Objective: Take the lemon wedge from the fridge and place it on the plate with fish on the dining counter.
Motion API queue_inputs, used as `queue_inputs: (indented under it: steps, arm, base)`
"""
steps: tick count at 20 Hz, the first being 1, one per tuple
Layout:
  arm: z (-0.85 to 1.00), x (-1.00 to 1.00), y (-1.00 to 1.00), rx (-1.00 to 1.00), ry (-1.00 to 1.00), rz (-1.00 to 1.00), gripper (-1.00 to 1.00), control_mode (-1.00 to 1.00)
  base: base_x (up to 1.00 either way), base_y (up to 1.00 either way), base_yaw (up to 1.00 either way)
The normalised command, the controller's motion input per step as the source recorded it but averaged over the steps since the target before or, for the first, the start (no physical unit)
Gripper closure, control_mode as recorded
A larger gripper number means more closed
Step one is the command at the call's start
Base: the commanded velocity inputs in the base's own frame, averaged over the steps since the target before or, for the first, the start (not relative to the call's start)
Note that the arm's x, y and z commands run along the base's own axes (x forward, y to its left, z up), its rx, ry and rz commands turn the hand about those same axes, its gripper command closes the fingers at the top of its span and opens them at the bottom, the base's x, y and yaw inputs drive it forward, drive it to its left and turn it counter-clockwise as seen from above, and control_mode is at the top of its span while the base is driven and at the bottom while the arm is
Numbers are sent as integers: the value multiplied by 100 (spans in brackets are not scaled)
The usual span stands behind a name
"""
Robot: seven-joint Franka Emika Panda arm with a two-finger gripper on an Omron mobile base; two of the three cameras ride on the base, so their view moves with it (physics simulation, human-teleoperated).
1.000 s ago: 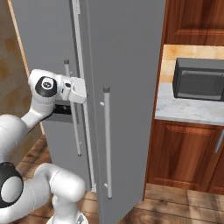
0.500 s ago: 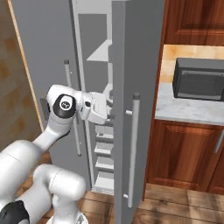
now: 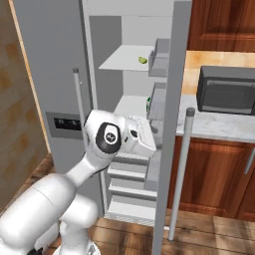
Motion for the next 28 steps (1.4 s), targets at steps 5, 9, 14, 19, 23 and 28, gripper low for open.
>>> queue_inputs:
  steps: [5, 9, 14, 19, 23, 28]
  arm:
    - [0, -8, -24, 8, 3, 2, -100, -100]
    - [55, -94, 91, 0, -2, 10, -100, -100]
    - [63, -78, 78, 8, 13, 11, -100, -100]
    - [12, -42, 53, 22, 38, 26, -100, -100]
    - [0, -13, 71, 21, 28, 41, -100, -100]
    - [-6, 0, 97, 10, 0, 37, -100, -100]
  base:
    - [0, 0, 0]
    - [0, 0, 0]
    - [0, 0, 0]
    - [0, 0, 0]
    - [0, 0, 0]
    - [0, 0, 0]
